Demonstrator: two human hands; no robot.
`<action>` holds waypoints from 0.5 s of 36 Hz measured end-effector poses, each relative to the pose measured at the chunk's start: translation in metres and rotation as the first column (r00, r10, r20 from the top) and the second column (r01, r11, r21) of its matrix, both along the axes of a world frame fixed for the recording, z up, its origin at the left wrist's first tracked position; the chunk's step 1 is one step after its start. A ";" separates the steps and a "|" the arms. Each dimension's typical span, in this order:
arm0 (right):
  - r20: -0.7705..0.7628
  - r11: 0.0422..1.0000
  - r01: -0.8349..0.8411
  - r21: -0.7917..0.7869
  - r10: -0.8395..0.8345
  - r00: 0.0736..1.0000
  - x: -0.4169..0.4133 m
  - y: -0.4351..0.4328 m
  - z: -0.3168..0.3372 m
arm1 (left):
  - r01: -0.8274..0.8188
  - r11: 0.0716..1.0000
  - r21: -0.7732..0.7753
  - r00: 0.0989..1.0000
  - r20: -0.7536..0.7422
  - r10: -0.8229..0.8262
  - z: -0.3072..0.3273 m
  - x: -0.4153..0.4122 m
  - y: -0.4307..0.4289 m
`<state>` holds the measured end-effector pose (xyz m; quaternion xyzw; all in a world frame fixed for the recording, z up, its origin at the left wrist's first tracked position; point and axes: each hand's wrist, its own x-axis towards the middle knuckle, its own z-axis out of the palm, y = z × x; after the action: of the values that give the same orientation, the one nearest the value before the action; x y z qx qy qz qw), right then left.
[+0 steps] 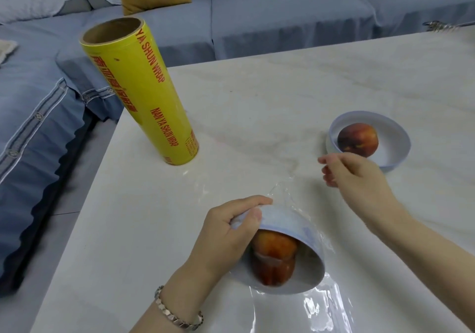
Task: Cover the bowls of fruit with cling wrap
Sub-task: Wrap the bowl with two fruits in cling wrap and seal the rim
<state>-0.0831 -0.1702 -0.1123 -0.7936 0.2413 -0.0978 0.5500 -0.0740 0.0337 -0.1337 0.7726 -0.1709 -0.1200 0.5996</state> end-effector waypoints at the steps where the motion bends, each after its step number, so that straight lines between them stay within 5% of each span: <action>1: 0.084 0.996 -0.055 -0.065 0.061 0.995 -0.009 0.003 0.008 | -0.012 1.000 -0.006 1.000 -0.008 0.012 0.000 0.001 -0.001; 4: 0.263 0.923 -0.291 -0.252 0.354 0.897 -0.037 0.014 0.022 | -0.051 0.999 -0.016 0.998 -0.027 0.050 -0.001 0.003 -0.003; 8: 0.120 0.778 -0.526 -0.344 0.592 0.797 -0.048 0.024 0.008 | -0.070 0.997 -0.016 0.997 -0.029 0.069 -0.002 0.004 -0.002; 12: -0.085 0.716 -0.639 -0.280 0.645 0.760 -0.042 0.031 -0.005 | -0.072 0.997 -0.008 0.997 -0.040 0.072 -0.002 0.002 -0.001; 18: -0.084 0.738 -0.673 0.049 0.675 0.733 -0.026 0.031 -0.006 | -0.088 0.996 0.006 0.996 -0.014 0.088 -0.004 0.001 0.001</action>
<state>-0.1090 -0.1394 -0.1180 -0.8265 -0.0356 0.1480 0.5420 -0.0726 0.0352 -0.1379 0.7802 -0.1321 -0.0994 0.6032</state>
